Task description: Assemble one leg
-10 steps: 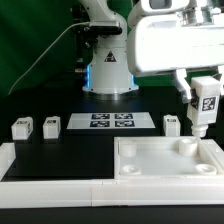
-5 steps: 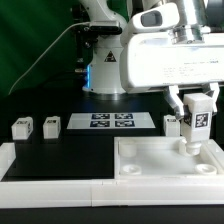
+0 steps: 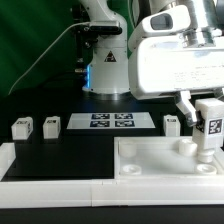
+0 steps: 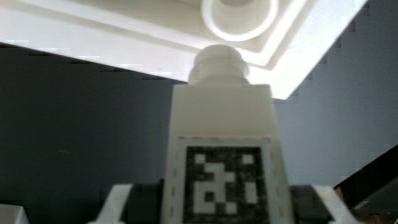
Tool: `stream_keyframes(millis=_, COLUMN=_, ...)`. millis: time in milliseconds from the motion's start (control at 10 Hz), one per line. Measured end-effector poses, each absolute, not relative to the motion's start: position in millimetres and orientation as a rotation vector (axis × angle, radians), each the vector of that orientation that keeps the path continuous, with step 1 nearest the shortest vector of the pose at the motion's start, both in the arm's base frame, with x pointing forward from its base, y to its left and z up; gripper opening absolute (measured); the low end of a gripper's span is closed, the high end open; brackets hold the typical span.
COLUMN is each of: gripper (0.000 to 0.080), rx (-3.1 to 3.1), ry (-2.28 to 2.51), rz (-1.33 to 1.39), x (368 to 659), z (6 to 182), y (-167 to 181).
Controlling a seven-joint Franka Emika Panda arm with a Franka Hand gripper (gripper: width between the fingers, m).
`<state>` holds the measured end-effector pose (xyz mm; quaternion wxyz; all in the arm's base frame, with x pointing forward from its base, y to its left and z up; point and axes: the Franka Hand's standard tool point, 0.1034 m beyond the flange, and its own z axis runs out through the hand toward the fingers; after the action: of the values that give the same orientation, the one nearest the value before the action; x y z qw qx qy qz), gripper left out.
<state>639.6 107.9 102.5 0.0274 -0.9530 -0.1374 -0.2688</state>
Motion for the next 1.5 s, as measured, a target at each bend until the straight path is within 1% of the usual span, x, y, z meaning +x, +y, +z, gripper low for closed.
stream_keyframes(millis=500, gripper=0.0291, rx=-2.947, ry=-0.432, rz=-0.799, x=632, z=86.2, y=112)
stream_keyframes(millis=1500, gripper=0.0291, rx=-2.927, ry=-0.439, rz=-0.868, x=631, z=85.7, y=116)
